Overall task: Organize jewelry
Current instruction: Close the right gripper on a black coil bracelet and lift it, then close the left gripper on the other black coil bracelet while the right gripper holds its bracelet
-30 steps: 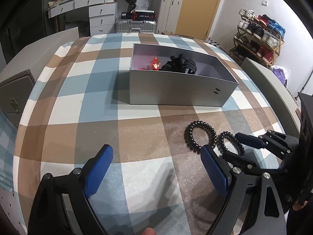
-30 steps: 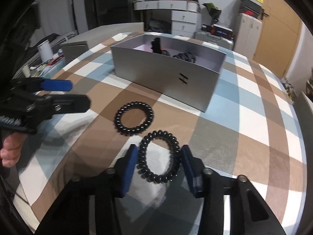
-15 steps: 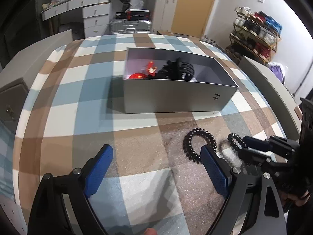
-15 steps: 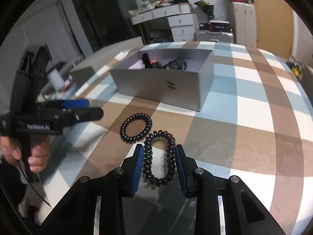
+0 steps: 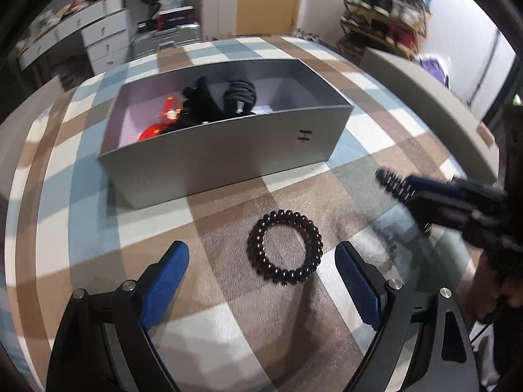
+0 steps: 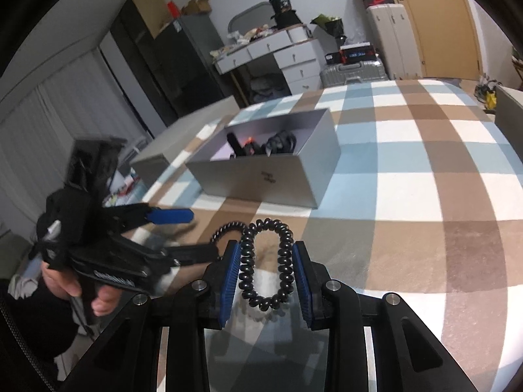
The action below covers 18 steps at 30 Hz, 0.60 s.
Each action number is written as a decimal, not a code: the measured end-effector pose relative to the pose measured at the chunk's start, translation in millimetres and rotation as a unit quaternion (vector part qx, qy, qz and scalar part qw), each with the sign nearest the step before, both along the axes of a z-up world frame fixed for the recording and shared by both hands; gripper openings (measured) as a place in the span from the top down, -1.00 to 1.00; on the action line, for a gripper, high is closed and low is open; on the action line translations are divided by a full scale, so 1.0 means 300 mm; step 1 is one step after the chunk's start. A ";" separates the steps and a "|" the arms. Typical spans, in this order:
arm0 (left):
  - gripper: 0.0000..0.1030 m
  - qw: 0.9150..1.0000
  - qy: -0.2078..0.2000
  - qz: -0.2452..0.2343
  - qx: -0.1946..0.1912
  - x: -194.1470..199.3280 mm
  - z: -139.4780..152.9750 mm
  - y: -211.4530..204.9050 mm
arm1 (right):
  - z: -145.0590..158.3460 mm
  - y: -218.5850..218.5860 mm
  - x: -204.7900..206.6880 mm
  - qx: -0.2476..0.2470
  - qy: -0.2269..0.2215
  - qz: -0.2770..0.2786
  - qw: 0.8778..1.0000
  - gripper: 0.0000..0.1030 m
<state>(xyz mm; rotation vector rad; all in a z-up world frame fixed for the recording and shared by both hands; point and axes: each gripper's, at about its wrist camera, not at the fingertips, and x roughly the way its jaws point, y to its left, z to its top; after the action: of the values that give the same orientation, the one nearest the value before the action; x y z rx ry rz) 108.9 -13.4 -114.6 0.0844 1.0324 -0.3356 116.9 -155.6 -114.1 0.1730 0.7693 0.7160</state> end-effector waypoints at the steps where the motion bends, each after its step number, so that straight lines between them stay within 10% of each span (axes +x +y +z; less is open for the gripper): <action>1: -0.71 1.000 0.004 -0.007 0.000 0.007 -0.004 -0.005 | 0.003 -0.005 0.001 0.002 -0.002 -0.002 1.000 0.39; 18: 0.35 0.996 0.008 -0.080 0.039 0.003 -0.002 -0.072 | 0.031 -0.025 0.013 0.020 -0.012 -0.005 1.000 0.39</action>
<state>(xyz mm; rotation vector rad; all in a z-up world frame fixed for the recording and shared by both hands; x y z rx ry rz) 109.6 -35.1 -115.2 0.2357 1.0566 -0.4417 120.9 -163.2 -104.8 0.2039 0.7318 0.7220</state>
